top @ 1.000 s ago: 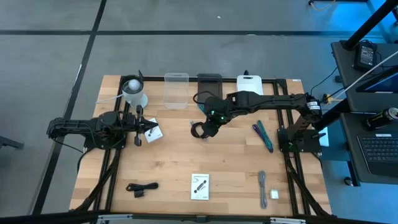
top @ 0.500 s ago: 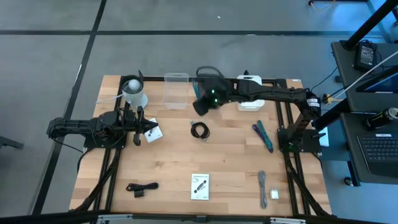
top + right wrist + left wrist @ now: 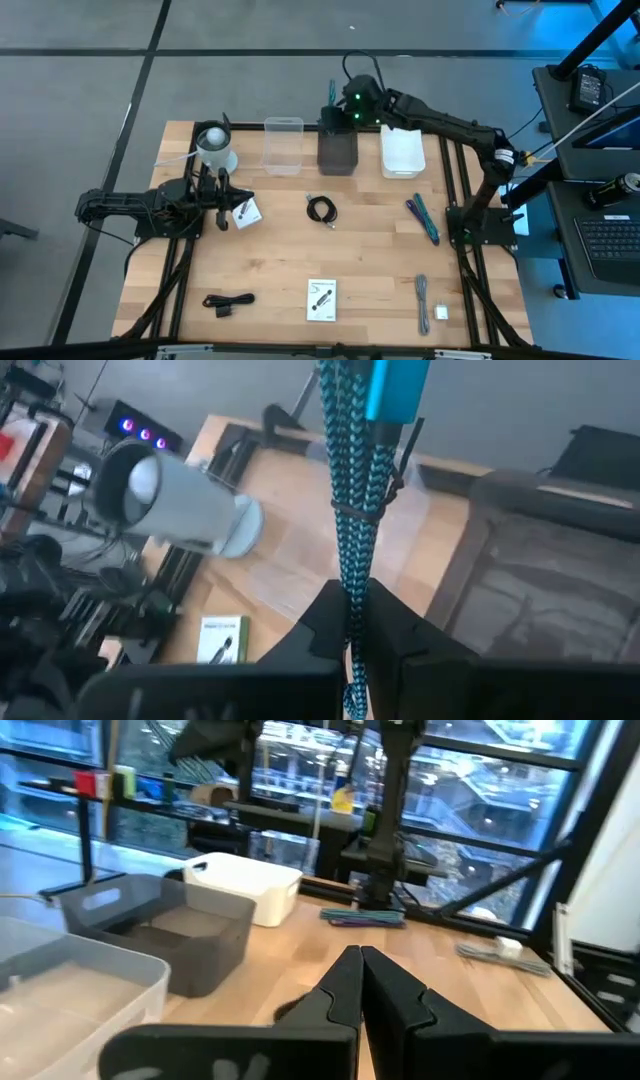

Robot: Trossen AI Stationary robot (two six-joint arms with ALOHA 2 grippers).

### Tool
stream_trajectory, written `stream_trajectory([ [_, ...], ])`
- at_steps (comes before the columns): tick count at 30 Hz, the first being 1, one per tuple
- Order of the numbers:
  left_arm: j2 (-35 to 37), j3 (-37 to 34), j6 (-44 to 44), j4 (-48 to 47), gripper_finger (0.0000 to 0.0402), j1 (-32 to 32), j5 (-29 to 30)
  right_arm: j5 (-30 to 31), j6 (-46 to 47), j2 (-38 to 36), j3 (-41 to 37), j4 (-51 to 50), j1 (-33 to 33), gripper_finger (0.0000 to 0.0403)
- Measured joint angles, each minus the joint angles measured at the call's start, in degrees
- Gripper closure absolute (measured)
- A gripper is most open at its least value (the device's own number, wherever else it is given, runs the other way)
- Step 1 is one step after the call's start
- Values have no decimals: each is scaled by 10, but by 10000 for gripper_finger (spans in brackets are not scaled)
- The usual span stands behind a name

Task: Pick and place items into bin
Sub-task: Put the left blue charger cable into the black bin

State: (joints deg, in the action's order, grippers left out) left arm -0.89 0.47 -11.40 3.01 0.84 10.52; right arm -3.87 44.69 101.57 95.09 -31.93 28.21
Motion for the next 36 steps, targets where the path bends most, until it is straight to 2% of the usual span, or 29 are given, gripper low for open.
stream_trajectory([
  [8,0,0,0,1,400,0,31,-79,-2,66,0,-11,27,391],
  [13,0,0,0,1,400,0,33,-89,-14,110,0,-47,28,391],
  [18,0,0,-8,1,400,0,33,-82,-35,138,40,-117,28,391],
  [23,0,0,-9,1,400,0,33,-31,-70,167,127,-203,28,391],
  [29,0,0,-9,1,400,0,33,-18,-105,245,229,-329,31,391],
  [36,0,0,-29,1,400,0,31,-18,-120,293,249,-357,31,391],
])
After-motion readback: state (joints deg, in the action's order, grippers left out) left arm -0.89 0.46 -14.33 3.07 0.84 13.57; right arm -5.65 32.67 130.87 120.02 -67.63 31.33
